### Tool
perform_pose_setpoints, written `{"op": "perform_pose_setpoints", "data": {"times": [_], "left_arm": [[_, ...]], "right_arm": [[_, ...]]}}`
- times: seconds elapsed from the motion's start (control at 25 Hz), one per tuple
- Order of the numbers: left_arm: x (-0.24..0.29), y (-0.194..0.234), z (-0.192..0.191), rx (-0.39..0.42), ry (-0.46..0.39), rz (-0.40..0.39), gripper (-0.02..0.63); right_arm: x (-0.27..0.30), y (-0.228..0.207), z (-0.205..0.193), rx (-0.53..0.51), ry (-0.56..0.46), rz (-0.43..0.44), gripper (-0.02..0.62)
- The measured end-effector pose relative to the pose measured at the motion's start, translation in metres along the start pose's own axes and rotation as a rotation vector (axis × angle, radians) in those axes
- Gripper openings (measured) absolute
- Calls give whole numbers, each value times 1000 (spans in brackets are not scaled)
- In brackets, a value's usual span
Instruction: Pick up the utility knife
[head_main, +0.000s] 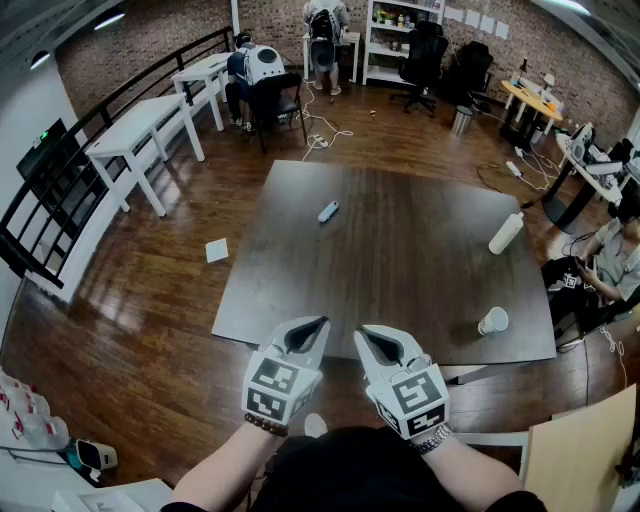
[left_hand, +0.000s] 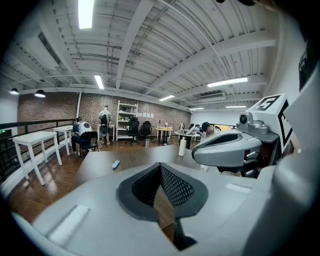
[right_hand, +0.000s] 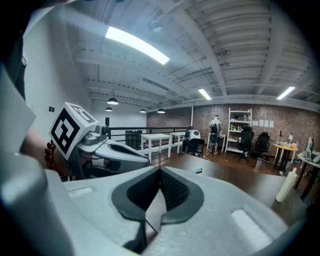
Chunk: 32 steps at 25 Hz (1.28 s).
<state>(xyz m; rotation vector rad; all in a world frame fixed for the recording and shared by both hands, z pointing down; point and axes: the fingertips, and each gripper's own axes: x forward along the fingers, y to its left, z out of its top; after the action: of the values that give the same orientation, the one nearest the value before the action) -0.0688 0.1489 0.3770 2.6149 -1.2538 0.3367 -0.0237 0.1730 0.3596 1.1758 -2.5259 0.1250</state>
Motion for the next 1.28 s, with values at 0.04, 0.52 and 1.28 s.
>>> {"op": "perform_pose_setpoints", "data": {"times": [0.04,0.52,1.28], "left_arm": [[2,4,1,-2,-3,0,17],[38,37,1,-23,23,-7,17],[178,61,48,8,128,131,17]], "right_arm": [[5,-1,0,-2,4,1,-7],[45,-26,3,7,23,6,-6],[97,-177,3,62,-22,128,-6]]}}
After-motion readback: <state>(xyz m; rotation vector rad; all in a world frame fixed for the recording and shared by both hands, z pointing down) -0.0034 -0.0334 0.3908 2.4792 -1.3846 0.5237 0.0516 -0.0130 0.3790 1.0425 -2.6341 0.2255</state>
